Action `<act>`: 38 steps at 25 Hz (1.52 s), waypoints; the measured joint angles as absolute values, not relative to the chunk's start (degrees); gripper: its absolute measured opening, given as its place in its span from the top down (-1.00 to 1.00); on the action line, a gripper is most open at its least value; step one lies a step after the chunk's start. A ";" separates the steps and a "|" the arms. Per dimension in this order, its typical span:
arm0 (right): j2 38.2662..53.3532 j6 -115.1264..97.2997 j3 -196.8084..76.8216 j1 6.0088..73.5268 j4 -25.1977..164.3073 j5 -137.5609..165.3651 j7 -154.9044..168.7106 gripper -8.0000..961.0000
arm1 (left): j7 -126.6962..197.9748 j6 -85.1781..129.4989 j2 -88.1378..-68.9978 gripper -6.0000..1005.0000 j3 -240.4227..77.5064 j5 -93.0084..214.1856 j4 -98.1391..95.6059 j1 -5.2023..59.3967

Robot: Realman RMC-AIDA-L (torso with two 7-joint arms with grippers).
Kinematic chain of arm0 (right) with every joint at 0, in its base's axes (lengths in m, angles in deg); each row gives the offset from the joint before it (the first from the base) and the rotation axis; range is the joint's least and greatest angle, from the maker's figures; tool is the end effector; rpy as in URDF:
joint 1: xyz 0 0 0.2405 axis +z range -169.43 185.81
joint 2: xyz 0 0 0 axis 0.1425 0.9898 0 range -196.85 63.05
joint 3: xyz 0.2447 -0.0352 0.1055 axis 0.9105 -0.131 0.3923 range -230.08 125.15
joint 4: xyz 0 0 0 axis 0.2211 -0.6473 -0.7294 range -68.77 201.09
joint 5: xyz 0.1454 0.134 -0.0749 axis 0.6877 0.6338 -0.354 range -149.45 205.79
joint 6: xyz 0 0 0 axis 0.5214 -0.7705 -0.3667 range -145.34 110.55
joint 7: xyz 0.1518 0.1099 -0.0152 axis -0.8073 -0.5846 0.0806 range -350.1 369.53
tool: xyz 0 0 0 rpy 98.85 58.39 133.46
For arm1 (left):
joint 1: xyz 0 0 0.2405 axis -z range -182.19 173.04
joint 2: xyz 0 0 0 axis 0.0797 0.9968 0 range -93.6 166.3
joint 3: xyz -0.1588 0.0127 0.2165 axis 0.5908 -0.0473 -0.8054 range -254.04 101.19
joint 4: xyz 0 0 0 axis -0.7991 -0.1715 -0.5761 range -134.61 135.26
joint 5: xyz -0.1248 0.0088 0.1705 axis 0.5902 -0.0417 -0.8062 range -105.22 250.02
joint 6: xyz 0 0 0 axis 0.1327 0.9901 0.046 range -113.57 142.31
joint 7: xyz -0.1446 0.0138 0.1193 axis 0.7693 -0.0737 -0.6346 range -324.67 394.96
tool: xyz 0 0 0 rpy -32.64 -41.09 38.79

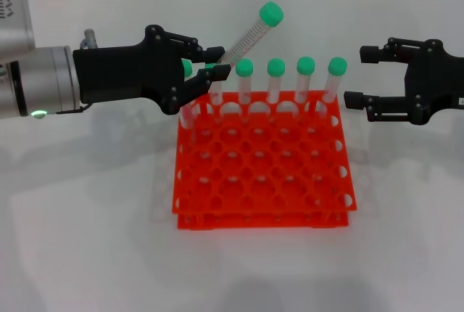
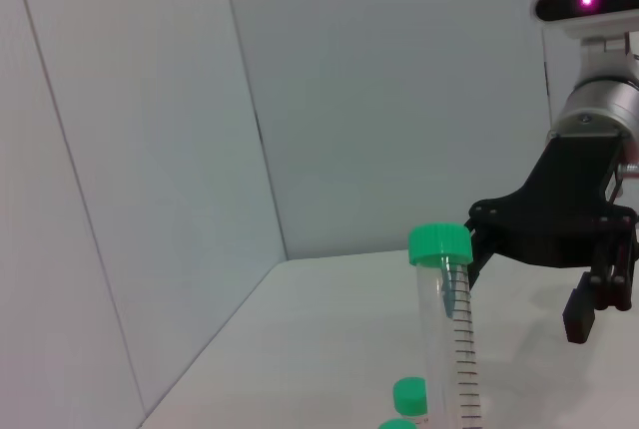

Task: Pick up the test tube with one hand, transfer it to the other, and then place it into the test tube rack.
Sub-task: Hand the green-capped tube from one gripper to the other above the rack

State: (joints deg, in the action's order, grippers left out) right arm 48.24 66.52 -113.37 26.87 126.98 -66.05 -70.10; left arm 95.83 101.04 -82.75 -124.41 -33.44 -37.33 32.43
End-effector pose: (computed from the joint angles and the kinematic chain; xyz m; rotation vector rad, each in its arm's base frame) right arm 0.2265 0.3525 0.0119 -2.6429 0.2106 0.6469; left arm -0.1895 0.3829 -0.0525 -2.7538 0.0442 -0.7179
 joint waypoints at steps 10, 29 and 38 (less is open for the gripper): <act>48.24 66.51 -113.37 27.00 126.98 -66.05 -70.08 -0.60 | 94.46 101.52 -82.74 0.64 -124.41 -33.23 -37.23 32.33; 48.23 66.55 -113.37 27.47 126.98 -65.04 -70.08 -0.60 | 93.15 102.98 -82.74 0.66 -124.24 -32.94 -37.20 32.34; 48.23 67.32 -113.97 28.18 127.72 -63.59 -70.15 -0.60 | 93.15 102.98 -82.74 0.67 -124.33 -33.13 -37.20 32.19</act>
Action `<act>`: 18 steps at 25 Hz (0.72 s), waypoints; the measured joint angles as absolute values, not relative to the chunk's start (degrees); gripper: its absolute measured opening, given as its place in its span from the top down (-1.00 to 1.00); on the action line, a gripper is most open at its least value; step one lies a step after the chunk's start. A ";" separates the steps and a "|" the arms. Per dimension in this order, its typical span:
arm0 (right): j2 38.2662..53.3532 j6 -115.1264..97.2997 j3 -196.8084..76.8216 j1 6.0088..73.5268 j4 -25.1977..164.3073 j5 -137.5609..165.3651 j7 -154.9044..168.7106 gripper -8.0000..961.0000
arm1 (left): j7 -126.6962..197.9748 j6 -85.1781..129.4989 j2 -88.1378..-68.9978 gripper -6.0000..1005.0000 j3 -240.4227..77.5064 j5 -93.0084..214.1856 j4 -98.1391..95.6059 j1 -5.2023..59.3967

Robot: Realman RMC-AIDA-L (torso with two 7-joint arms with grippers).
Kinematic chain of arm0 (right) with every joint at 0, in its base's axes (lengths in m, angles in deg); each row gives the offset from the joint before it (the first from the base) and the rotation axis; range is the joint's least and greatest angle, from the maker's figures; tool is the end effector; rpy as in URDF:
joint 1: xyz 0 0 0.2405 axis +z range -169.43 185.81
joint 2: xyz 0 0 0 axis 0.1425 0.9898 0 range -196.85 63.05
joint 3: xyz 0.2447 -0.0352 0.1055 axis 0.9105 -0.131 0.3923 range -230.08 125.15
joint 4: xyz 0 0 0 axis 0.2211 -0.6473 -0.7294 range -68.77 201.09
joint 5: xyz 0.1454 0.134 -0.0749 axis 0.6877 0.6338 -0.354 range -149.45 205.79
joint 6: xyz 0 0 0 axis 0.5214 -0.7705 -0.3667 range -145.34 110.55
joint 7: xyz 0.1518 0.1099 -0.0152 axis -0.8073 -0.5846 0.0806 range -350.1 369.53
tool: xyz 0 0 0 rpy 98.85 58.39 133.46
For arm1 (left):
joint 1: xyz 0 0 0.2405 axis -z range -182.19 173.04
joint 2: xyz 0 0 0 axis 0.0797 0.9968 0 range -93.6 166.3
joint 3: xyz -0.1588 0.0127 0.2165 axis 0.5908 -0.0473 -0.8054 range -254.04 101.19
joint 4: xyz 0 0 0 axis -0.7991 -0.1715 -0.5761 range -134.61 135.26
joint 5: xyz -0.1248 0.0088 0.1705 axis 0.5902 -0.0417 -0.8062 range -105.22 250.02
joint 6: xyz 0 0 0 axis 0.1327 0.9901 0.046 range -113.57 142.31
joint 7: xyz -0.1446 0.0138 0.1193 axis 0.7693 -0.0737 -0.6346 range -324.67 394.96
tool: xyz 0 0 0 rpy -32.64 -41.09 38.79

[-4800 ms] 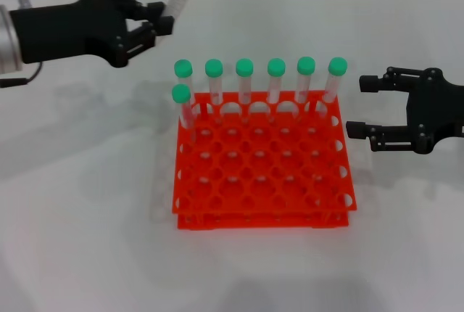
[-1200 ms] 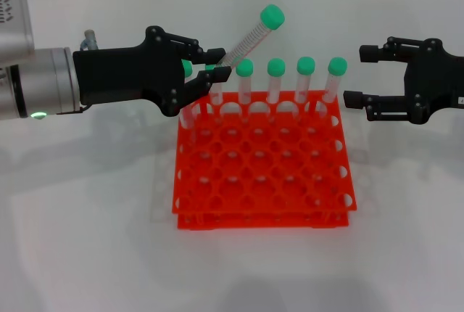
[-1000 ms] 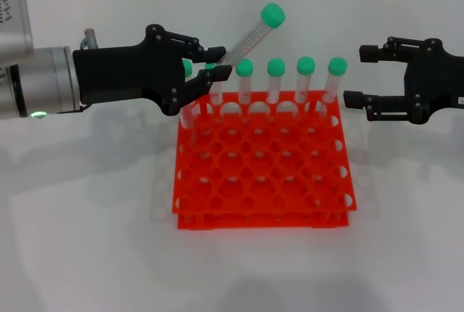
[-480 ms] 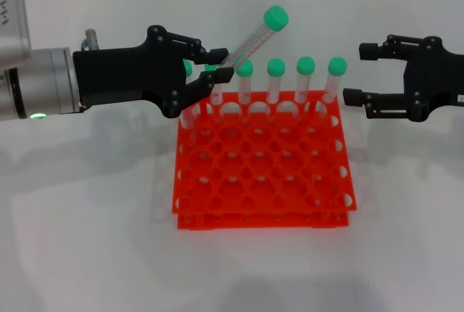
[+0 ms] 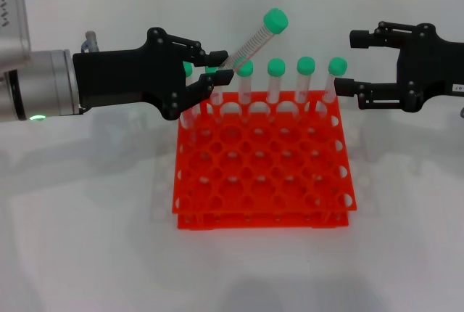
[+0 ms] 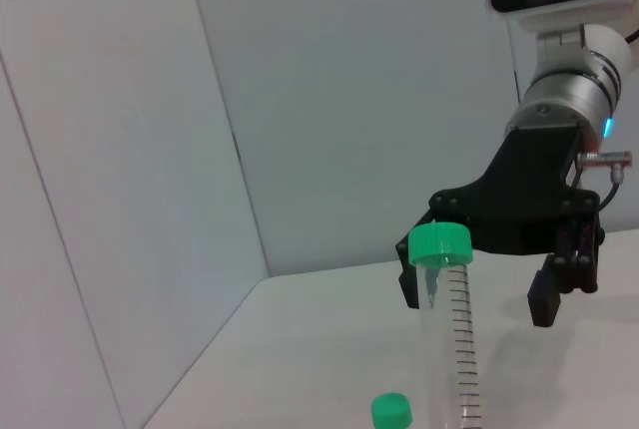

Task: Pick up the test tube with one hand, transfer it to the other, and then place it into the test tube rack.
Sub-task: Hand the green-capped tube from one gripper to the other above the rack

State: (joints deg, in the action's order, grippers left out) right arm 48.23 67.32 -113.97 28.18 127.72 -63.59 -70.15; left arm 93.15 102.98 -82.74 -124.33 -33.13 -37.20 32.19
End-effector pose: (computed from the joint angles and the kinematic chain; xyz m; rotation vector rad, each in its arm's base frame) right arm 0.2077 0.3562 0.0149 -2.6463 0.1524 0.7108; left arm -0.1878 0.3768 -0.0520 -2.7593 0.1136 -0.7406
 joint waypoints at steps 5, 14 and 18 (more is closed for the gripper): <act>48.24 67.39 -113.99 28.41 127.76 -63.12 -70.18 -0.60 | 93.15 102.97 -82.67 0.68 -124.33 -33.04 -37.20 32.01; 48.37 66.52 -115.53 30.56 127.13 -63.05 -70.44 -0.60 | 93.15 102.97 -82.72 0.69 -124.41 -33.01 -37.20 31.88; 48.51 66.30 -116.29 31.67 127.01 -62.99 -70.47 -0.60 | 93.15 102.96 -82.74 0.69 -124.41 -33.01 -37.21 31.77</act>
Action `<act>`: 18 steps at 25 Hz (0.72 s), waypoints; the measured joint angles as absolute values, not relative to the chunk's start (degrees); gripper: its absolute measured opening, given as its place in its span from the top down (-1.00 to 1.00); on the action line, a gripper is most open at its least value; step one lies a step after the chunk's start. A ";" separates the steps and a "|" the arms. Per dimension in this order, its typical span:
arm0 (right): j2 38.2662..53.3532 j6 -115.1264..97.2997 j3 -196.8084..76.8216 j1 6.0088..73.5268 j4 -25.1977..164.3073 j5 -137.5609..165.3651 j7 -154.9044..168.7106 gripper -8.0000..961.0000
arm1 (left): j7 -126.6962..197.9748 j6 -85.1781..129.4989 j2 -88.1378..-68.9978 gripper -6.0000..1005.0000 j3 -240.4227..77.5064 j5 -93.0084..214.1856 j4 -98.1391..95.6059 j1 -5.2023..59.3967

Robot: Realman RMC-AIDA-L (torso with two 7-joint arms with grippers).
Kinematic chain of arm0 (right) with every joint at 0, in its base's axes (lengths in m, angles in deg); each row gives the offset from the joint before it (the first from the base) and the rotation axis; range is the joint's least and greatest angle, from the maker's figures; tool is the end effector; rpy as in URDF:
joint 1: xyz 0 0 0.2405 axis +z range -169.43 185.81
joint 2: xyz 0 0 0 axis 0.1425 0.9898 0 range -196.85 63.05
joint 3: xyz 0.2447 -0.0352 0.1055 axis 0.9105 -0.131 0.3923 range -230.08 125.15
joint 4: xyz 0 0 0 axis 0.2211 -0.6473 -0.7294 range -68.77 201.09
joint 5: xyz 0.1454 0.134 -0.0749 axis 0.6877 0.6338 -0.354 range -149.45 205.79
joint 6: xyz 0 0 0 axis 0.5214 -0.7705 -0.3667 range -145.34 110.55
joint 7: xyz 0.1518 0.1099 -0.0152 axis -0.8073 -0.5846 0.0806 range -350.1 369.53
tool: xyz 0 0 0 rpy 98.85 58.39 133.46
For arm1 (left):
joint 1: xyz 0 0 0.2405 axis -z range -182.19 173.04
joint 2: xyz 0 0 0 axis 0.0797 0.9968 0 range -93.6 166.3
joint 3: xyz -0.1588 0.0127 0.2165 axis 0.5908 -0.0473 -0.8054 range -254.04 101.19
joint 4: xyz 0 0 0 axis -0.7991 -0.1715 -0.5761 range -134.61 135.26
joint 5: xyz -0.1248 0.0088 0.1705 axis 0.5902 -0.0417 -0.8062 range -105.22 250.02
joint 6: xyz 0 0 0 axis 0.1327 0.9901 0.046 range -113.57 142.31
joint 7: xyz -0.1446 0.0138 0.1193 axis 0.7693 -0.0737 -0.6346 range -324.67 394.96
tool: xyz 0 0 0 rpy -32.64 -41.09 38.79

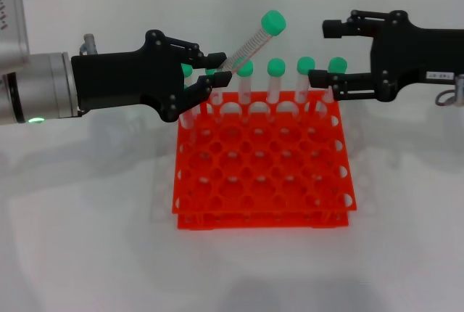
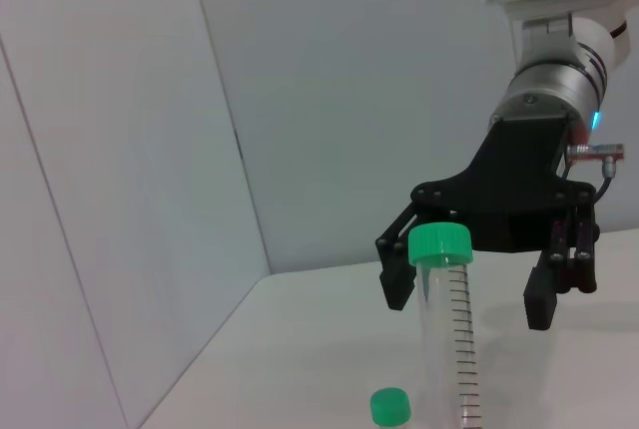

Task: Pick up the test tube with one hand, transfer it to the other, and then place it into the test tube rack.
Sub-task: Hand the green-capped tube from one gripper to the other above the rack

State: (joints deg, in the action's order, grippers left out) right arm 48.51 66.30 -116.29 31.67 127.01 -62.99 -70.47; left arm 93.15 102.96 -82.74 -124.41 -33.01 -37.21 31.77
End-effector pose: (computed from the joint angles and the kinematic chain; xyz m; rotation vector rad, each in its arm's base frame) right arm 0.1833 0.3661 0.0039 -2.6848 0.0907 0.7370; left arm -0.1902 0.3754 -0.0520 -2.7576 0.1041 -0.7401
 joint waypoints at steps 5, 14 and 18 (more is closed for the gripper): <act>48.67 65.40 -118.02 32.81 126.96 -61.88 -70.58 -0.60 | 93.15 102.95 -82.74 0.70 -124.41 -33.12 -37.21 31.72; 48.68 64.21 -119.97 34.01 127.02 -60.18 -70.62 -0.60 | 93.14 102.84 -82.75 0.71 -124.41 -33.37 -37.21 31.62; 48.67 64.15 -120.39 34.26 127.02 -60.14 -70.62 -0.60 | 92.91 102.60 -82.74 0.71 -124.41 -33.44 -36.85 31.63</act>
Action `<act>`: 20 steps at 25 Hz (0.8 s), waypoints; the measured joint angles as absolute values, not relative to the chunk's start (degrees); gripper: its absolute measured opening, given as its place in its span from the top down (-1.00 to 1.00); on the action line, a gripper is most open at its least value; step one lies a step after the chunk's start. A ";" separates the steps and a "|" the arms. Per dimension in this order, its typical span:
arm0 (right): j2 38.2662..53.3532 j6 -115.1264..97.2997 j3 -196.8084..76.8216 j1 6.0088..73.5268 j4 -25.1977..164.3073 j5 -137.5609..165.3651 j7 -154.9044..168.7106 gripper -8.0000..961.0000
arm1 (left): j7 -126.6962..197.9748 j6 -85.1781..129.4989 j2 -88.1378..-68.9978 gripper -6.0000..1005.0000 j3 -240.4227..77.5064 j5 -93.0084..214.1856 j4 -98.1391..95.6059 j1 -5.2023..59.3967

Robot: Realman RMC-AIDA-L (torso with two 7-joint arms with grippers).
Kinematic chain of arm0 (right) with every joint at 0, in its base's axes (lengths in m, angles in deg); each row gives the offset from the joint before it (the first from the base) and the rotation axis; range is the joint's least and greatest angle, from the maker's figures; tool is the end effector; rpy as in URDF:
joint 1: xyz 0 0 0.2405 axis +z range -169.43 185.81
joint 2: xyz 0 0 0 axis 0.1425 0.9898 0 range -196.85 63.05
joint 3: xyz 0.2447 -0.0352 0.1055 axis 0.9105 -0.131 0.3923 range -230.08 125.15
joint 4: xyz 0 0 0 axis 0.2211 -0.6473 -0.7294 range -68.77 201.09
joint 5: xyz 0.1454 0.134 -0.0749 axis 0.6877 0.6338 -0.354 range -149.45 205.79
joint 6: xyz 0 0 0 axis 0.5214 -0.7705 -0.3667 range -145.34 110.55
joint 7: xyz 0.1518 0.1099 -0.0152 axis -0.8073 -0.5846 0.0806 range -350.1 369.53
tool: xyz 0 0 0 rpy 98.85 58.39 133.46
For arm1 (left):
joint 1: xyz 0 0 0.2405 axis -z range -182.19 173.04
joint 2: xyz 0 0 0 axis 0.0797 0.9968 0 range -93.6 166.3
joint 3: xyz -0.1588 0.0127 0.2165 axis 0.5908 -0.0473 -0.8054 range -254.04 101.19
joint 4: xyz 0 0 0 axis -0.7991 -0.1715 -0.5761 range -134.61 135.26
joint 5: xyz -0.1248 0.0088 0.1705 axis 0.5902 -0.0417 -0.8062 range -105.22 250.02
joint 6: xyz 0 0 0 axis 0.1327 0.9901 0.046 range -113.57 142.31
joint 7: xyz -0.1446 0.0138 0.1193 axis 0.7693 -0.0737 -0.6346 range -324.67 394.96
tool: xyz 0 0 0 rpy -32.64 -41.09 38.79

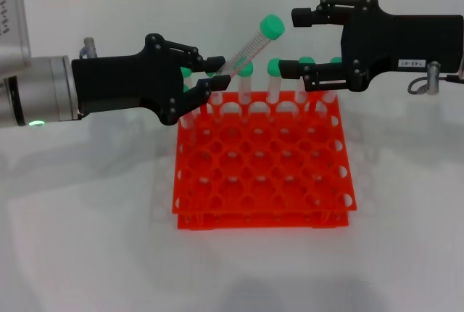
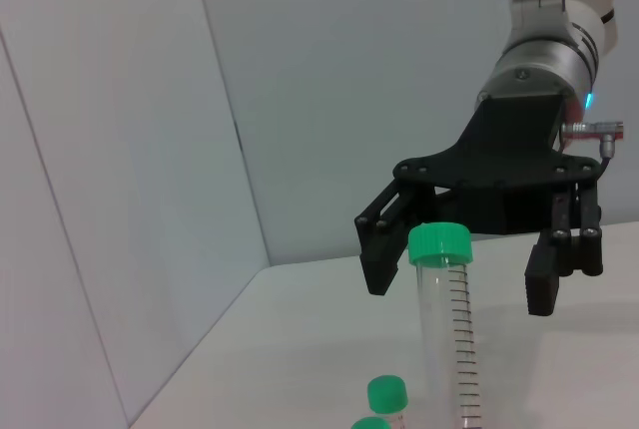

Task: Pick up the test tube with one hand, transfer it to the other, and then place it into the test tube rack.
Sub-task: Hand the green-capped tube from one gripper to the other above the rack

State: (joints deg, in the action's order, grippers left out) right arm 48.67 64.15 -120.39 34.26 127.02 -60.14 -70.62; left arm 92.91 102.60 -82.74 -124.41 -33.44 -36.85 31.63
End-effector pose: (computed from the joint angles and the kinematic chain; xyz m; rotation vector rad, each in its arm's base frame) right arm 0.1555 0.3721 -0.0073 -2.7095 0.0246 0.7856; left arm -0.1933 0.3748 -0.0538 -2.7609 0.0967 -0.7275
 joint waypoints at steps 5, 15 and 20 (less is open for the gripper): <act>48.68 64.07 -120.82 34.29 127.15 -60.06 -70.62 -0.59 | 92.15 102.46 -82.75 0.72 -124.41 -33.44 -35.97 31.68; 48.79 63.98 -122.09 34.36 127.44 -58.52 -70.61 -0.57 | 91.83 102.43 -82.65 0.73 -124.41 -33.32 -35.71 31.66; 48.87 63.93 -122.45 34.73 127.34 -58.49 -70.61 -0.56 | 91.78 102.43 -82.65 0.73 -124.41 -33.33 -35.71 31.64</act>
